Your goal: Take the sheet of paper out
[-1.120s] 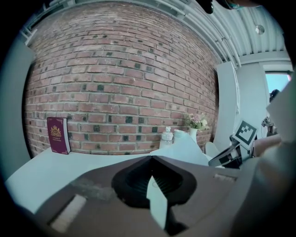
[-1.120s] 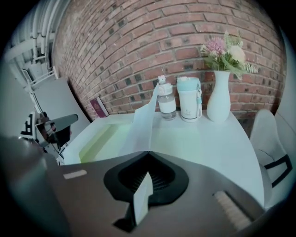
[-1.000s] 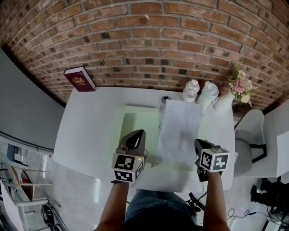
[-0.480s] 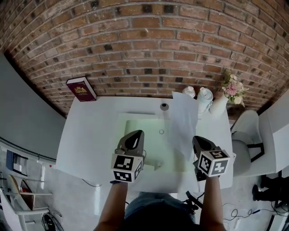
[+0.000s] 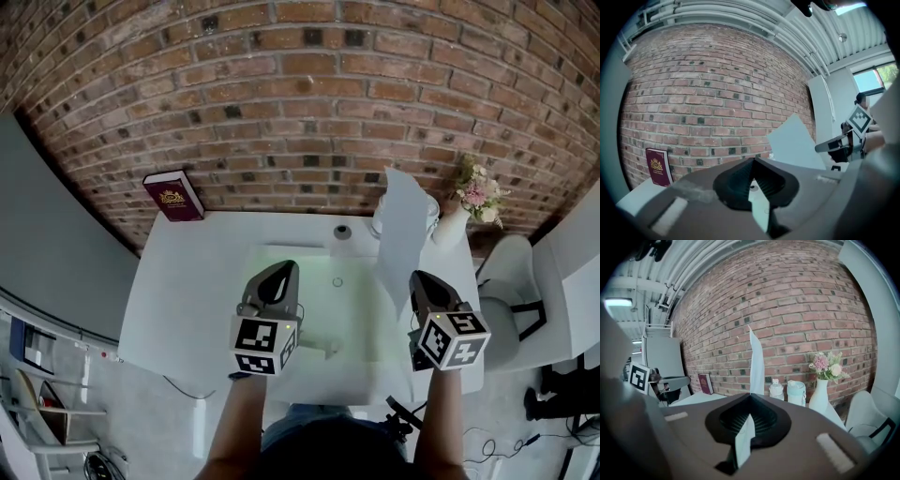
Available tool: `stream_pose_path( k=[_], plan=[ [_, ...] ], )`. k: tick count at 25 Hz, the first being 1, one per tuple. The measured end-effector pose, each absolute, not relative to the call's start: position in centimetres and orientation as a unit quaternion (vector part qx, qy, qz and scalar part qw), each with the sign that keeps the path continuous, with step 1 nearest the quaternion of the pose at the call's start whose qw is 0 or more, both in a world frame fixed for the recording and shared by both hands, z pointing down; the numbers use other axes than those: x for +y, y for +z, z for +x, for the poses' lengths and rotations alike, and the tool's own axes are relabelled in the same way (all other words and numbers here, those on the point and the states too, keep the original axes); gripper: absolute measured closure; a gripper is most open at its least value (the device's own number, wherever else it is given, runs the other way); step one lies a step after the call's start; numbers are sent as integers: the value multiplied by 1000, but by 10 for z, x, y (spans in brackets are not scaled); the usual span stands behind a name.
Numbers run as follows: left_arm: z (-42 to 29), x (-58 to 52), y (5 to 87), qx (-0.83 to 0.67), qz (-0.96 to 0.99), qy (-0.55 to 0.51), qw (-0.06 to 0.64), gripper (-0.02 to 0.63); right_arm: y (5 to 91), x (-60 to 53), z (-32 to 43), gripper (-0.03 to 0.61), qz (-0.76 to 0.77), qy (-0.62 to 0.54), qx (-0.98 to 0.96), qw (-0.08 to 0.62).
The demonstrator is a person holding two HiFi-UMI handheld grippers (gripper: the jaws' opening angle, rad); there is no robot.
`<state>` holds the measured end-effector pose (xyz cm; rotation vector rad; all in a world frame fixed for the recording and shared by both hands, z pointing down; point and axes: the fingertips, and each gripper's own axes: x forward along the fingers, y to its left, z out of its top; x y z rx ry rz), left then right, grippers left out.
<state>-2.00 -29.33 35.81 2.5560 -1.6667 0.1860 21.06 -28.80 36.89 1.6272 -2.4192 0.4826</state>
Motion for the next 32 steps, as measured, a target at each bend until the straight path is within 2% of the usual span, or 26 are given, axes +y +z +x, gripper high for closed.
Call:
stream_pose_path(
  k=[15, 32],
  plan=[
    [-34, -300, 291, -559, 829, 10, -23, 617, 275, -291, 209, 576, 597, 67, -799, -16],
    [-44, -289, 245, -564, 823, -23, -64, 617, 231, -275, 191, 577, 596, -15, -802, -19]
  ],
)
